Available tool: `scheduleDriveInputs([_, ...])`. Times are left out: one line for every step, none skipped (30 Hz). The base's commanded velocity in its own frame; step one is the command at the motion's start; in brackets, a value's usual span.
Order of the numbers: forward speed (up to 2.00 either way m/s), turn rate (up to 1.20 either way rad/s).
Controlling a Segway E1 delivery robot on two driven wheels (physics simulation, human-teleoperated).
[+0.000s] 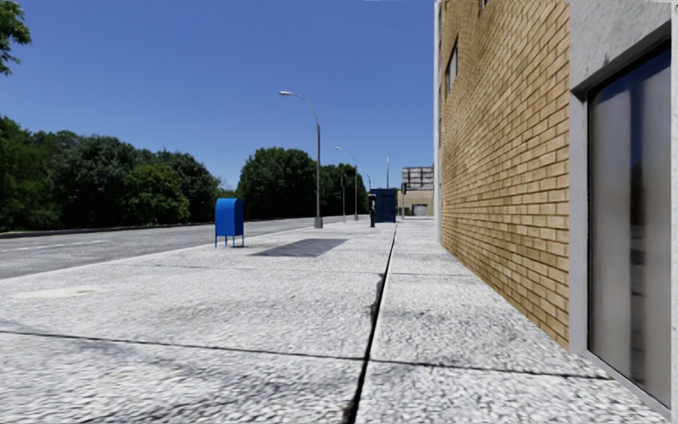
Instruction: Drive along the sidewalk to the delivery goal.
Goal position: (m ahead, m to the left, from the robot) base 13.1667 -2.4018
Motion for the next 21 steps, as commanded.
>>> scheduleDriveInputs([2.00,-0.32])
scheduleDriveInputs([2.00,-0.32])
scheduleDriveInputs([2.00,-0.32])
scheduleDriveInputs([2.00,-0.32])
scheduleDriveInputs([2.00,-0.32])
scheduleDriveInputs([2.00,-0.32])
scheduleDriveInputs([2.00,-0.32])
scheduleDriveInputs([2.00,-0.32])
scheduleDriveInputs([2.00,-0.32])
scheduleDriveInputs([2.00,-0.32])
scheduleDriveInputs([2.00,-0.32])
scheduleDriveInputs([2.00,-0.32])
scheduleDriveInputs([2.00,-0.32])
scheduleDriveInputs([2.00,-0.32])
scheduleDriveInputs([2.00,-0.32])
scheduleDriveInputs([2.00,-0.32])
scheduleDriveInputs([2.00,-0.32])
scheduleDriveInputs([2.00,-0.32])
scheduleDriveInputs([2.00,-0.32])
scheduleDriveInputs([2.00,-0.32])
scheduleDriveInputs([2.00,-0.32])
